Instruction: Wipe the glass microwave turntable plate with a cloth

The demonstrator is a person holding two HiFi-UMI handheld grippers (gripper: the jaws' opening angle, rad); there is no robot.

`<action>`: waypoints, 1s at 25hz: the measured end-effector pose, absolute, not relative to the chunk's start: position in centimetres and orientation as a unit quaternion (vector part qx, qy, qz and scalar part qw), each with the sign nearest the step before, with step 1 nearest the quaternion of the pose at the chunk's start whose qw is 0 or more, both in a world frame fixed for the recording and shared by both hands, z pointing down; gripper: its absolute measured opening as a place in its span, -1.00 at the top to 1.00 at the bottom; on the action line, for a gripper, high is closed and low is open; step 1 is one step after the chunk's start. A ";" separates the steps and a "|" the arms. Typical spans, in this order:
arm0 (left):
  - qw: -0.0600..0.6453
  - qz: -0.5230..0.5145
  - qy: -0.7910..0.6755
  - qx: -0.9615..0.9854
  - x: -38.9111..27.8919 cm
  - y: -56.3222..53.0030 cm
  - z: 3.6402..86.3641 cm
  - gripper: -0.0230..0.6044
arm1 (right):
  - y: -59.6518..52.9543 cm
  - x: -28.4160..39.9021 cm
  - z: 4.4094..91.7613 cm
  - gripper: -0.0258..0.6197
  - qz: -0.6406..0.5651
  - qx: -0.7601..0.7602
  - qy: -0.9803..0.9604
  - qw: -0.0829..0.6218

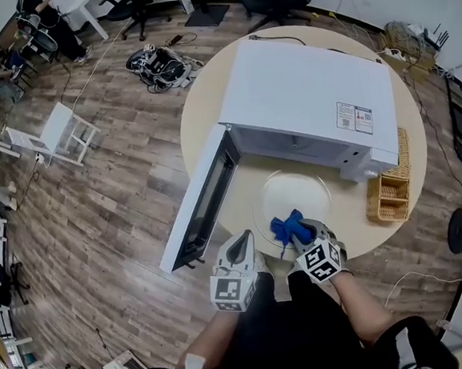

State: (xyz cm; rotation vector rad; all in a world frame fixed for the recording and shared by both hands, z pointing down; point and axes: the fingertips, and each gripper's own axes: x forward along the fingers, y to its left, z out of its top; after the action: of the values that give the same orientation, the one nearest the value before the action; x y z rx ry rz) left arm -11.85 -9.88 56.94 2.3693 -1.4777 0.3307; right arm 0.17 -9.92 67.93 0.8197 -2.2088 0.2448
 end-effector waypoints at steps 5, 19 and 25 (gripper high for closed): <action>0.151 0.118 -0.513 0.836 -11.2 -10.9 56.4 0.91 | -10.3 4.7 68.1 0.60 0.099 0.366 -0.840 0.387; 0.156 0.105 -0.508 0.841 -10.4 -11.2 54.8 0.91 | -12.3 8.2 63.0 0.60 0.114 0.455 -0.826 0.312; 0.131 0.073 -0.513 0.845 -10.2 -13.3 51.1 0.91 | -15.5 7.7 52.1 0.60 0.052 0.493 -0.842 0.215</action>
State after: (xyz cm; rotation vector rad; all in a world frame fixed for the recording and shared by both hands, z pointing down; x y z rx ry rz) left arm -10.20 -13.33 51.09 2.4549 -1.4890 0.2129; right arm 7.68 -15.54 52.06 1.3663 -2.3335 0.1441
